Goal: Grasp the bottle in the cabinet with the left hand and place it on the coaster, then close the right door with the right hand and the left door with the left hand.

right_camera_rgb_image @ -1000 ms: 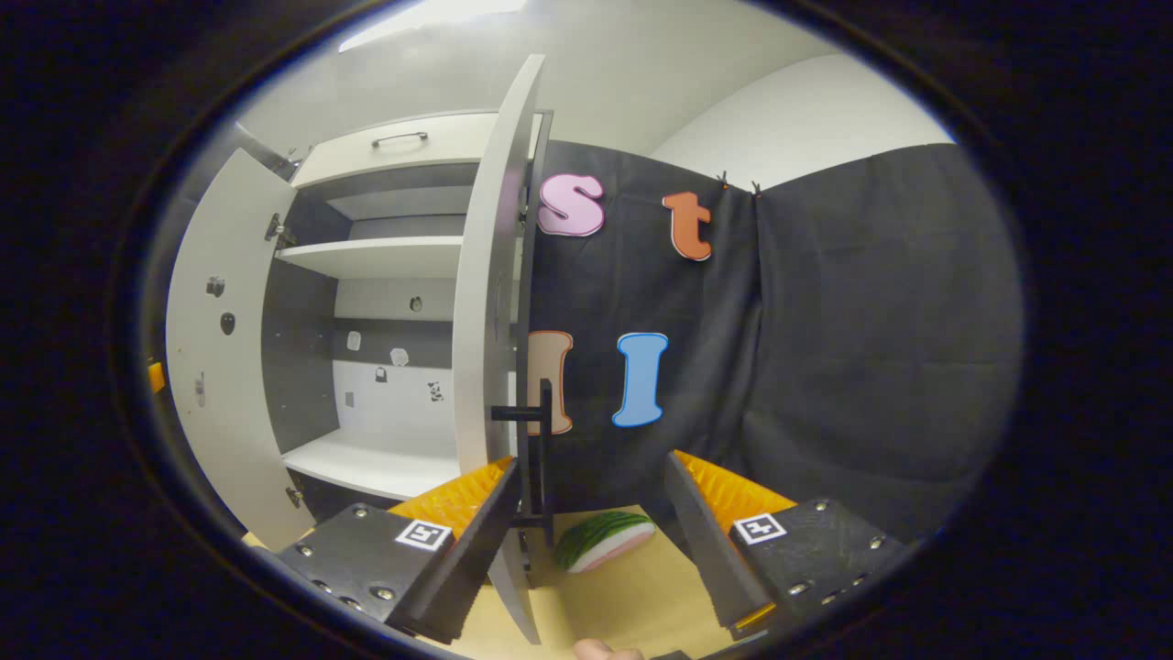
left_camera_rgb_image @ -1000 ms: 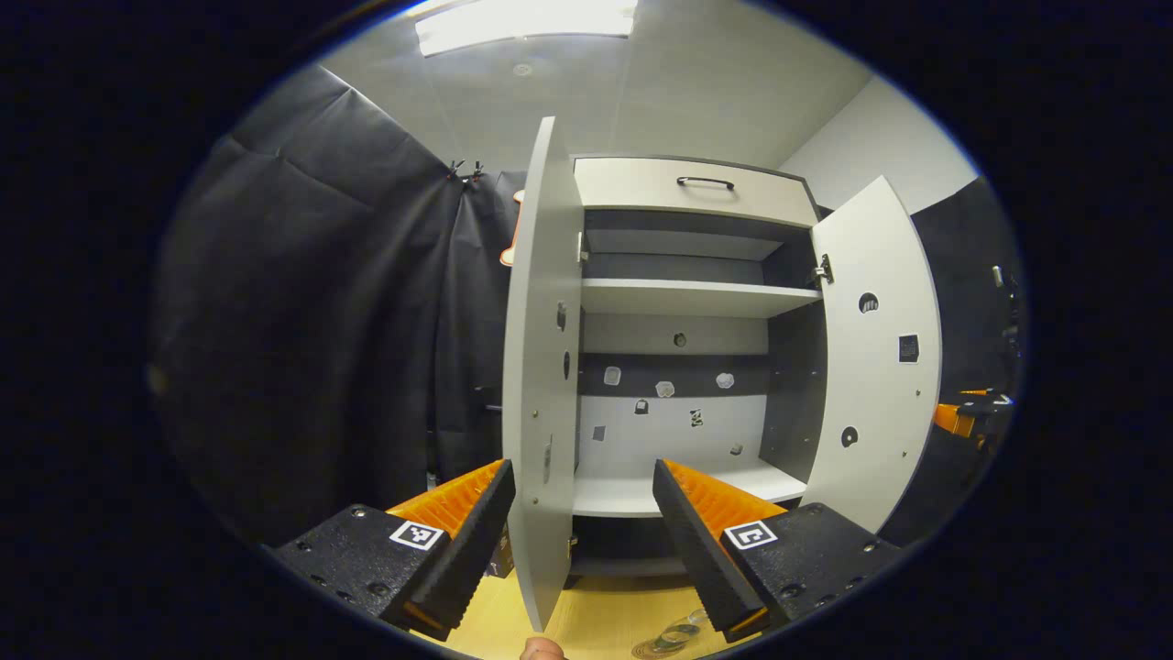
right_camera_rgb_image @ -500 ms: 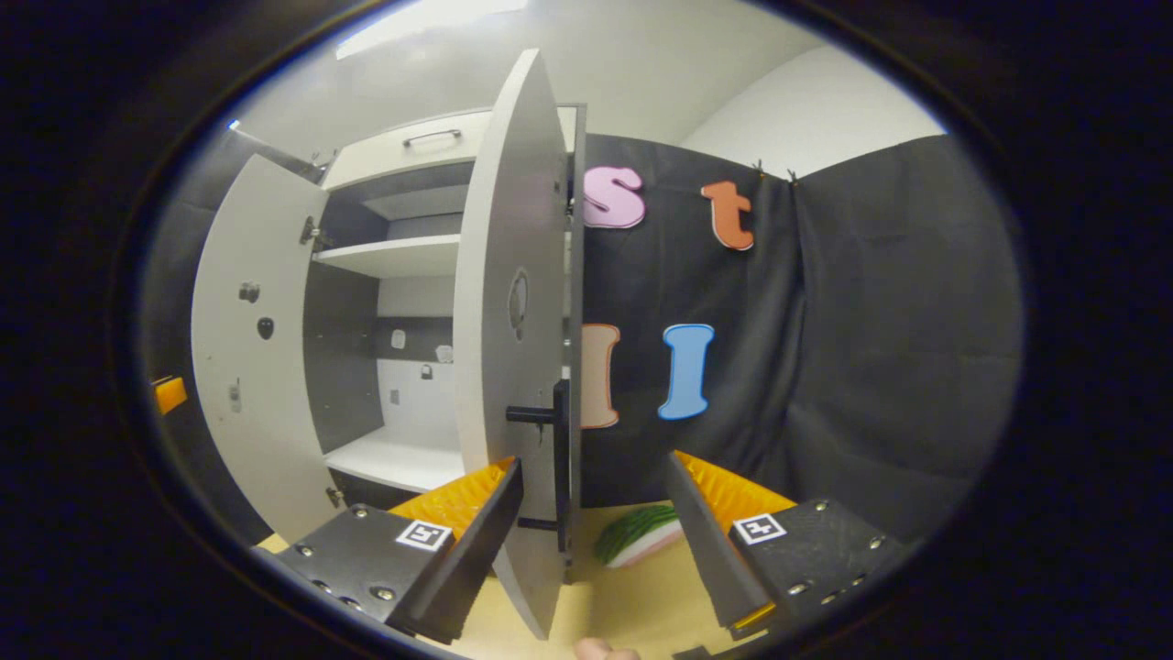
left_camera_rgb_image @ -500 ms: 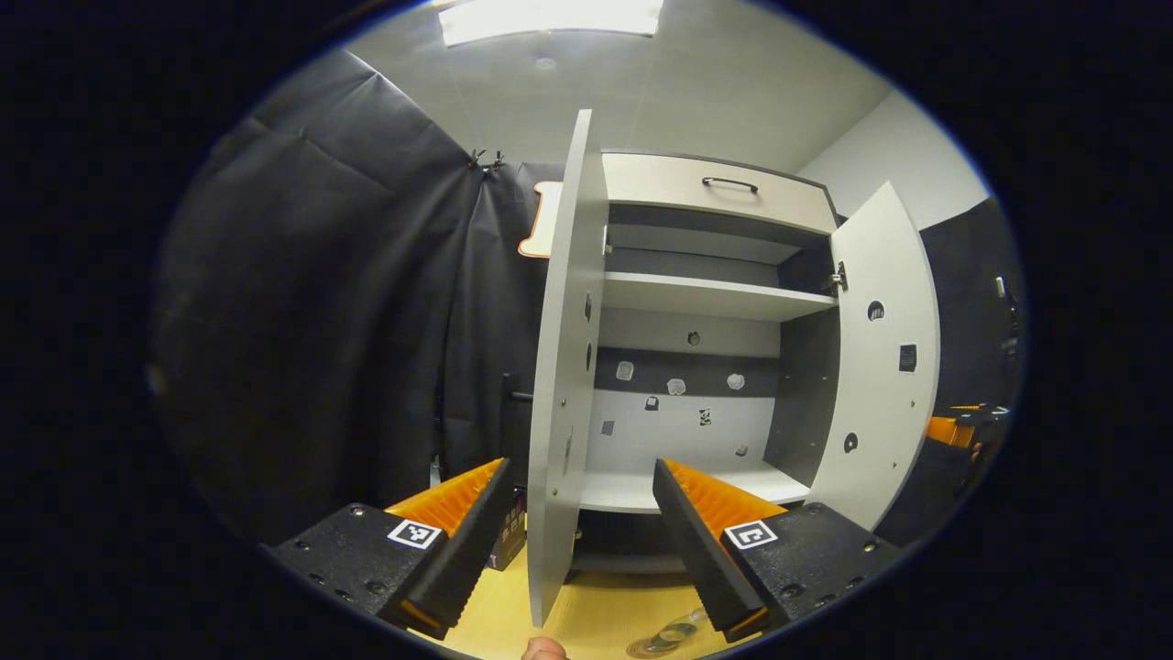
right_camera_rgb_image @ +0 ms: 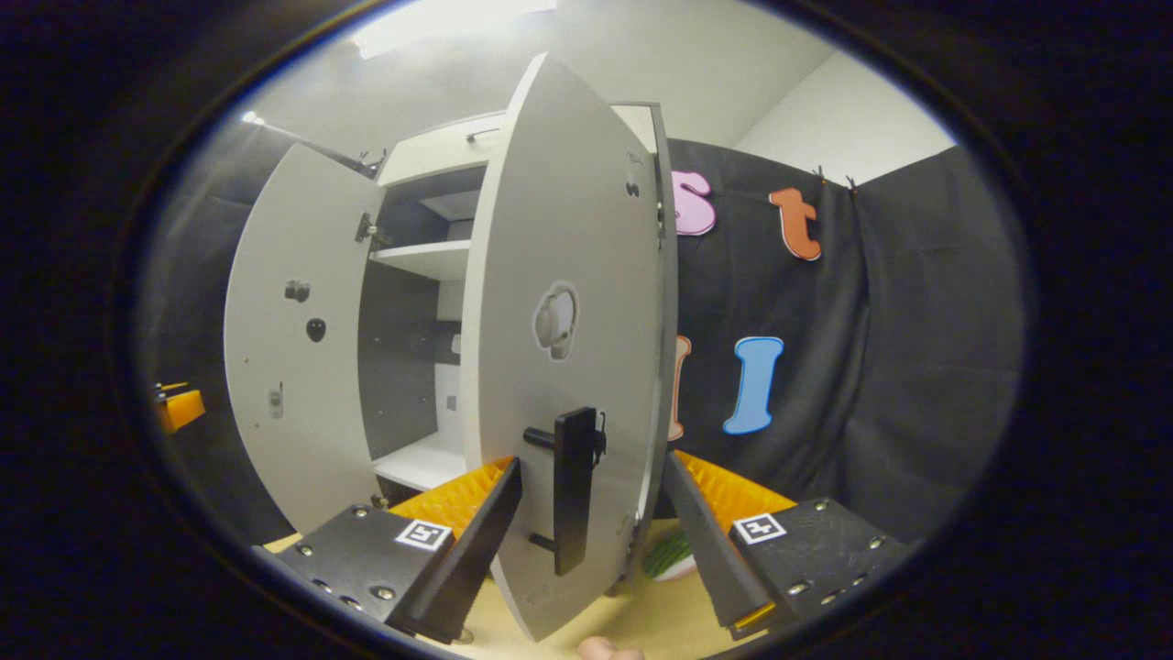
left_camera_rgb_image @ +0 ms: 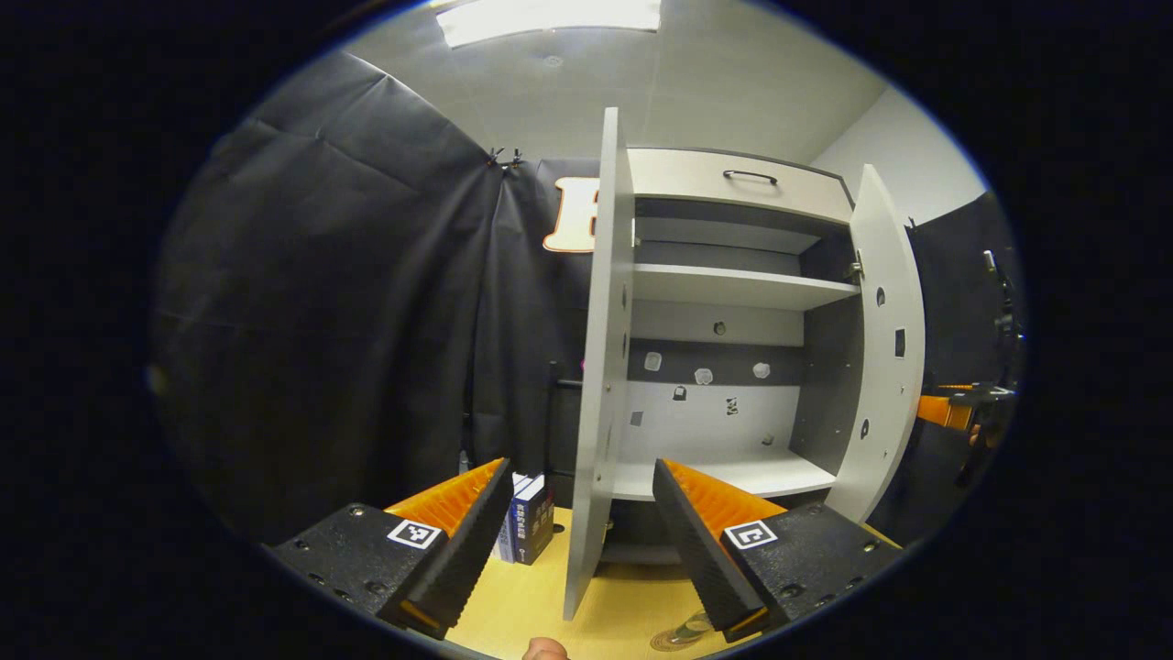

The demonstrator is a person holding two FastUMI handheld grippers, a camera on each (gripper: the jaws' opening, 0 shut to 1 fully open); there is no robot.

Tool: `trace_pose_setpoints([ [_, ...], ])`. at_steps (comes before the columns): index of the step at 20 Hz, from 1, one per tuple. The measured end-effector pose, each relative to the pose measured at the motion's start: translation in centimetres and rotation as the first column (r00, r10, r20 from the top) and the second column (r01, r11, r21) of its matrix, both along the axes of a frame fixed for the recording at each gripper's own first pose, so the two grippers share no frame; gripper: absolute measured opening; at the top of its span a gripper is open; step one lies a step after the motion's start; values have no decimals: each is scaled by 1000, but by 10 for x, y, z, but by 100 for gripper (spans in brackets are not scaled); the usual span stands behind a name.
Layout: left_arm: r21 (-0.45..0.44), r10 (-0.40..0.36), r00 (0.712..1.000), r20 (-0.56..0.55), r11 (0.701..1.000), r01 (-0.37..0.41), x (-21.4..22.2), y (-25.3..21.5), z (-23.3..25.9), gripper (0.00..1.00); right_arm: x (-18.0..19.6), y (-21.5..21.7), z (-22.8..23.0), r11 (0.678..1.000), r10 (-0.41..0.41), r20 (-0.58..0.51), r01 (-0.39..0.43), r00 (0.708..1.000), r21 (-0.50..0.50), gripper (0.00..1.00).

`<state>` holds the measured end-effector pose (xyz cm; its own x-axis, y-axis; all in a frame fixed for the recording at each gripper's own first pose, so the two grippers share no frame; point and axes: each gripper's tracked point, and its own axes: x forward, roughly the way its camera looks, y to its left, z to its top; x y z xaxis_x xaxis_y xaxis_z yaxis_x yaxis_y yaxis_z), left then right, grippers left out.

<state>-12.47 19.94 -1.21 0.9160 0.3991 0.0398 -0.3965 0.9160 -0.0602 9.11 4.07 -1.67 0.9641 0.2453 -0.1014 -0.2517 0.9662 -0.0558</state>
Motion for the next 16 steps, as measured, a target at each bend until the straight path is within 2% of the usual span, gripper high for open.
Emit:
trace_pose_setpoints([
  [6, 4, 43, 999, 2, 999, -43, -8, 12, -1, 96, 18, 21, 5, 998, 57, 7, -57, 998, 15, 96],
  [7, 5, 47, 999, 3, 999, -47, -8, 13, -1, 96, 20, 24, 5, 998, 62, 1, -62, 998, 20, 93],
  [10, 8, 58, 998, 0, 998, -58, -9, 17, -2, 96, 31, 41, 0, 994, 100, -18, -99, 995, 52, 98],
  [16, 18, 95, 995, -8, 995, -95, -13, 24, -5, 96, 56, 76, -9, 987, 134, -44, -129, 990, 91, 97],
])
